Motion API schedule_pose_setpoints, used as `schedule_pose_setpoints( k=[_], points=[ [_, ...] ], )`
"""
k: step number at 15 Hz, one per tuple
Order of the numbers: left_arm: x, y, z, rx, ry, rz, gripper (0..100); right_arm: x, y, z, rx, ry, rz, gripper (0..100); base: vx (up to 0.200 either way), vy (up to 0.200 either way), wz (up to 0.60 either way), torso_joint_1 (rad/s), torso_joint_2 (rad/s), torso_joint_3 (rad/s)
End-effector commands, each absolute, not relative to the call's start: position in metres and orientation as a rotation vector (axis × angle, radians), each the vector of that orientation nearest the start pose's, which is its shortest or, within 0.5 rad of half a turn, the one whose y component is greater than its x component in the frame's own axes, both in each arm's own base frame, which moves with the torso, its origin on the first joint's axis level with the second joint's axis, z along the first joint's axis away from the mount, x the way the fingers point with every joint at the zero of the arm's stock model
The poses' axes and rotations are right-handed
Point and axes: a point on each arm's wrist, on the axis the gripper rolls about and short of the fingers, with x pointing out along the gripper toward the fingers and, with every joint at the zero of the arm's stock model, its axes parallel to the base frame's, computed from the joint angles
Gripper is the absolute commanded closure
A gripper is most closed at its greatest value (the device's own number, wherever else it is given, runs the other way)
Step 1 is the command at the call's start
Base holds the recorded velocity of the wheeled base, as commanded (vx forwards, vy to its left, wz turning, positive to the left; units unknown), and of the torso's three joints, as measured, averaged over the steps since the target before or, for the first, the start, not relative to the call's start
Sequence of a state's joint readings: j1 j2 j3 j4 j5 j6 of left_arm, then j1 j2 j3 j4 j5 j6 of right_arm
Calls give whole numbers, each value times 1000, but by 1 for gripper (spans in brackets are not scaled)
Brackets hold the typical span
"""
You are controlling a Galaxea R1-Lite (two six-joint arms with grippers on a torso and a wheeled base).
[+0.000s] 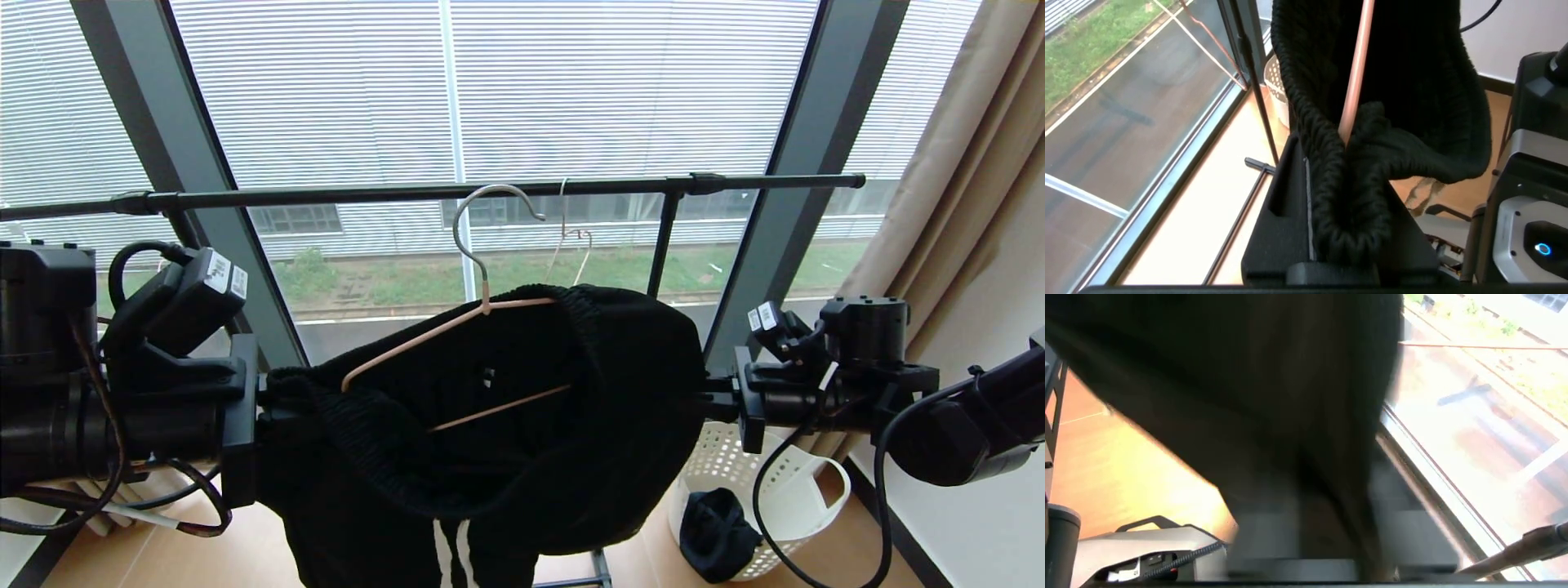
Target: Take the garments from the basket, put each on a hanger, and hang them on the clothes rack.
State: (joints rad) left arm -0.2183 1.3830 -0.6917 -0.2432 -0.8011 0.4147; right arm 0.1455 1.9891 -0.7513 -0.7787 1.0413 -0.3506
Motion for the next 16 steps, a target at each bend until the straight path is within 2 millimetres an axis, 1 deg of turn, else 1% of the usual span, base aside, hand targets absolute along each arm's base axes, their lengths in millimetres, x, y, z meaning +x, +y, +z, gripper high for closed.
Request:
schedule_pose_setpoints(
  k=[1, 5, 8, 16],
  points=[
    [203, -61, 200, 235, 233, -1073, 100, 327, 67, 94, -96, 223, 1219, 100, 0, 0, 0, 0, 0, 0],
    [201, -59, 197, 227, 246, -1063, 100, 333, 57, 99, -102, 203, 1190, 100, 0, 0, 0, 0, 0, 0],
    [201, -50, 198, 222, 245, -1021, 100, 336, 50, 102, -102, 195, 1164, 100, 0, 0, 0, 0, 0, 0],
    [192, -38, 196, 216, 245, -967, 100, 339, 45, 102, -103, 192, 1150, 100, 0, 0, 0, 0, 0, 0]
  ],
)
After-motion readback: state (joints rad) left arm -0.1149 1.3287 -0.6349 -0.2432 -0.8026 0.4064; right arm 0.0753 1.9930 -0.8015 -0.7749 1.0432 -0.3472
